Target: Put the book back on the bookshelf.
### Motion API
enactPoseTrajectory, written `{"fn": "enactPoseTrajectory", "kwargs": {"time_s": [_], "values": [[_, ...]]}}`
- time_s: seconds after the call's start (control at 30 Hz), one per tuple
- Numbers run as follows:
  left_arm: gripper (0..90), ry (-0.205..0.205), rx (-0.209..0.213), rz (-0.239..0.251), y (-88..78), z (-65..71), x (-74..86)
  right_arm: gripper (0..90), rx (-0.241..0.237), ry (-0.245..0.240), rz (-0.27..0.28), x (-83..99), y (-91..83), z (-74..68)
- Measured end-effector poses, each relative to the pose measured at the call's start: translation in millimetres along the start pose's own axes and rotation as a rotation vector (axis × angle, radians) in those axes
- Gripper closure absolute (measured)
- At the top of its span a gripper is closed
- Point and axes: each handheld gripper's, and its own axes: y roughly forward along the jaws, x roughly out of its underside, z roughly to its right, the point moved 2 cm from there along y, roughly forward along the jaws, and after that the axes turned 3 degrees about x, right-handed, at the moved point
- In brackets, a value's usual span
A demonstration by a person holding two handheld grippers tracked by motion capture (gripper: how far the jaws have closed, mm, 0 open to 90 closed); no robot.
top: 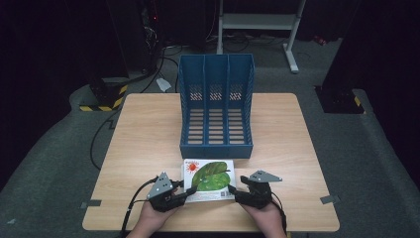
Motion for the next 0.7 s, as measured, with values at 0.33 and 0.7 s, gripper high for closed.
{"fn": "enactPoseTrajectory", "kwargs": {"time_s": [0.33,0.7], "values": [[63.0,0.074,-0.003,0.007,-1.9,4.9,-1.2,31.4,-0.081,0.091,0.001,-2.9,9.7,9.1],[63.1,0.079,-0.004,0.007,-2.0,5.0,-0.8,31.0,-0.131,0.143,-0.018,-5.5,18.2,6.5]]}}
